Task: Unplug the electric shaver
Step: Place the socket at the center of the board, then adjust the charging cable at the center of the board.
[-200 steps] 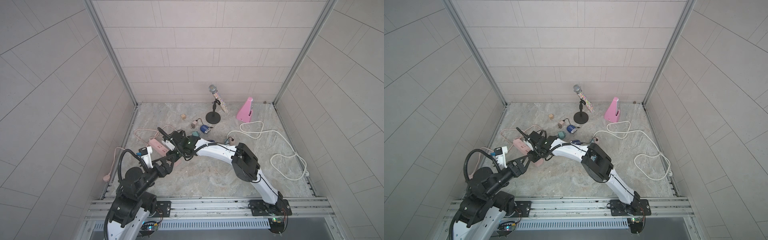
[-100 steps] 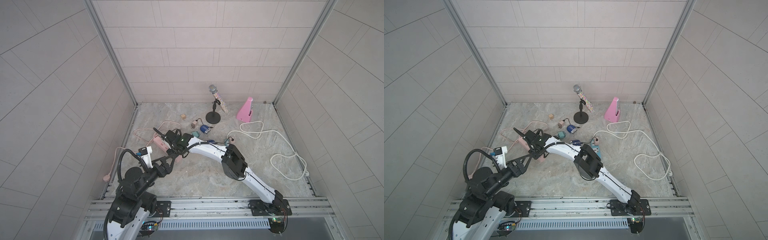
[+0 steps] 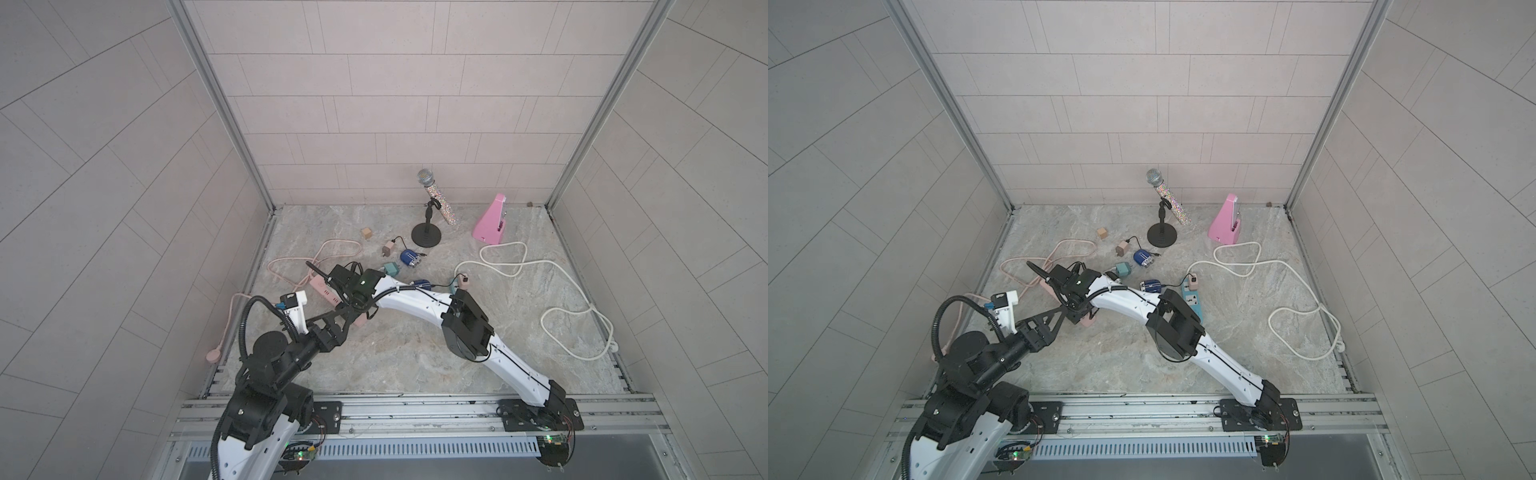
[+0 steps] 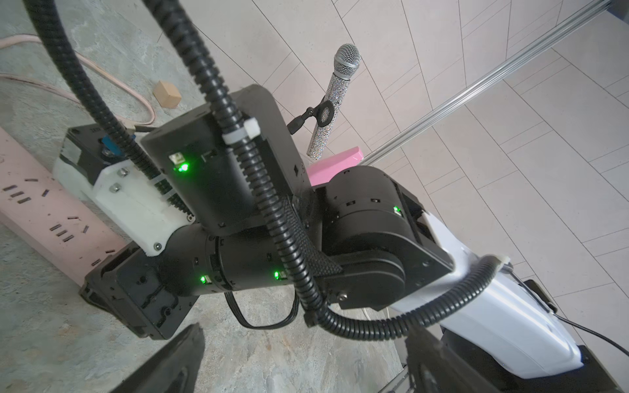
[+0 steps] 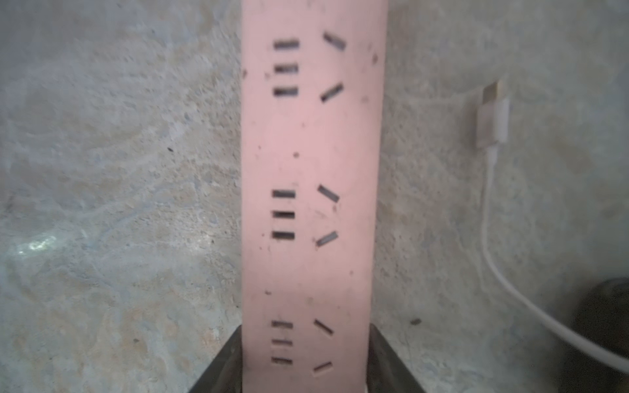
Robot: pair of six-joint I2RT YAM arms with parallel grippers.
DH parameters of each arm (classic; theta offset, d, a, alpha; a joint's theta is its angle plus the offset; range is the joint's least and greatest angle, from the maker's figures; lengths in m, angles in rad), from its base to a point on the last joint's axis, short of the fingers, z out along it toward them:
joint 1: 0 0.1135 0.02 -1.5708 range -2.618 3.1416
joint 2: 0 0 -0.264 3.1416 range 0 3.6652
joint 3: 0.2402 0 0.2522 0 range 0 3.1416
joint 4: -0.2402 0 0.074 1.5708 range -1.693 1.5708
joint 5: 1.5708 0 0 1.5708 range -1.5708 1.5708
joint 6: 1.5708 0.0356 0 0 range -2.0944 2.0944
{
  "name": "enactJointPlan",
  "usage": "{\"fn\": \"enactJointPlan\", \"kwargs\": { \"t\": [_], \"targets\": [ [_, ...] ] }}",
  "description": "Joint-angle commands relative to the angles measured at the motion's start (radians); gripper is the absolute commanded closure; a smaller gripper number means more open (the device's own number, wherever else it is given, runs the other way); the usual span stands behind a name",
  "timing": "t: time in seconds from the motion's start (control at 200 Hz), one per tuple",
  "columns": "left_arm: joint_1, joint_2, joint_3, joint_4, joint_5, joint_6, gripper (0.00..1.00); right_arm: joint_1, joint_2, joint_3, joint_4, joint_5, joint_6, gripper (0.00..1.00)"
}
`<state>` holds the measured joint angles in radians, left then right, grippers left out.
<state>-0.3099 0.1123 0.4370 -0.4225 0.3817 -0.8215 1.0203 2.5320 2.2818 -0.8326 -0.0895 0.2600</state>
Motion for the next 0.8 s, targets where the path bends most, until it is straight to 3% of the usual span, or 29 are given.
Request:
{"fn": "enactJointPlan", "kwargs": {
  "t": [0.0,0.175,0.43,0.555,0.791],
  "targets": [
    [0.0,0.0,0.007,0.017,-0.001,0.011,0.03,0.005,-0.089,-0.037,-0.039,0.002,-0.004,0.38],
    [0.0,0.0,0.025,-0.011,-0.02,0.034,0.03,-0.027,-0.265,-0.166,0.052,-0.013,0.014,0.34],
    [0.0,0.01,0.007,0.02,-0.02,0.029,0.03,-0.184,-0.624,-0.602,0.37,-0.06,0.086,0.25],
    [0.0,0.023,-0.018,0.077,-0.006,0.009,0.02,-0.258,-0.585,-0.565,0.305,-0.124,0.037,0.24],
    [-0.001,0.065,-0.024,0.133,0.012,0.002,0.02,-0.257,-0.414,-0.397,0.211,-0.194,-0.045,0.24]
  ]
}}
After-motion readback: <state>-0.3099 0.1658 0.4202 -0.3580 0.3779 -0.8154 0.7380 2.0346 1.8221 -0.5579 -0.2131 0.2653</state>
